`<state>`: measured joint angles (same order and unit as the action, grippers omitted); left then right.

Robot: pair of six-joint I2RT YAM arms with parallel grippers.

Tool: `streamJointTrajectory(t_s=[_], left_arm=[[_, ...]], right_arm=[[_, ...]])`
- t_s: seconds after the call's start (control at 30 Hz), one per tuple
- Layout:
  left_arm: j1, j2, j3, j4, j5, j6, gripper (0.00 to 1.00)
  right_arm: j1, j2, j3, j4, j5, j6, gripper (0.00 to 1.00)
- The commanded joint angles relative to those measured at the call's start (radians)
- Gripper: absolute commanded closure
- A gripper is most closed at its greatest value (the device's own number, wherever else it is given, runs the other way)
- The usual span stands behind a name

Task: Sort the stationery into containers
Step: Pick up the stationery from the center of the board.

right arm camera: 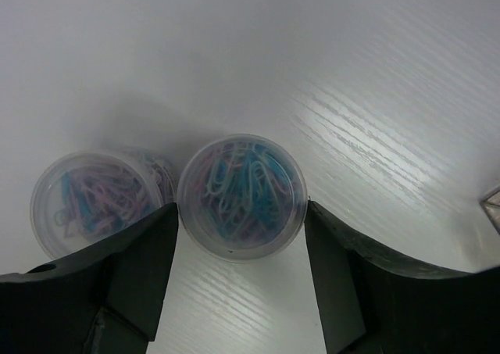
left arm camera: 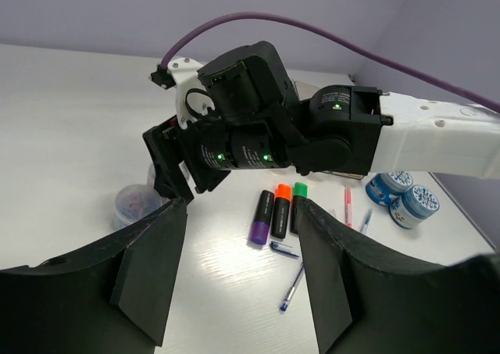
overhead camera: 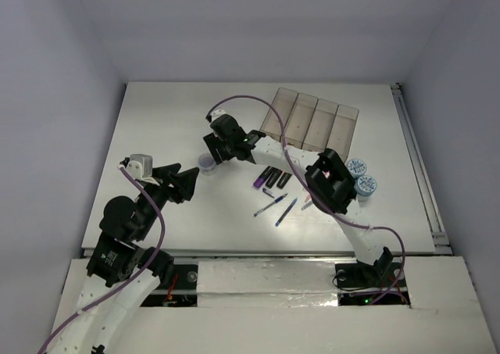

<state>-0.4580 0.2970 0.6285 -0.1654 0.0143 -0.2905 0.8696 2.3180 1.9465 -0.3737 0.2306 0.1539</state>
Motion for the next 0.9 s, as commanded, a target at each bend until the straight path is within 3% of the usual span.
streamJointTrajectory(t_s=[0.0, 0.2, 0.6, 0.87], left_arm=[[-0.004, -0.006, -0.006, 0.037, 0.009, -0.002, 0.45], [-0.004, -0.004, -0.006, 0.038, 0.01, 0.001, 0.46], [-0.013, 0.001, -0.01, 0.043, 0.027, 0.004, 0.45], [-0.022, 0.002, -0.007, 0.041, 0.023, 0.007, 0.46]], right_arm=[[-0.006, 0.02, 0.075, 0.038, -0.017, -0.02, 0.31], [-0.015, 0.024, 0.103, 0.019, 0.038, -0.025, 0.48], [-0.171, -0.203, 0.046, 0.151, 0.111, -0.019, 0.51], [-0.305, -0.194, 0.068, 0.154, 0.11, -0.014, 0.51]])
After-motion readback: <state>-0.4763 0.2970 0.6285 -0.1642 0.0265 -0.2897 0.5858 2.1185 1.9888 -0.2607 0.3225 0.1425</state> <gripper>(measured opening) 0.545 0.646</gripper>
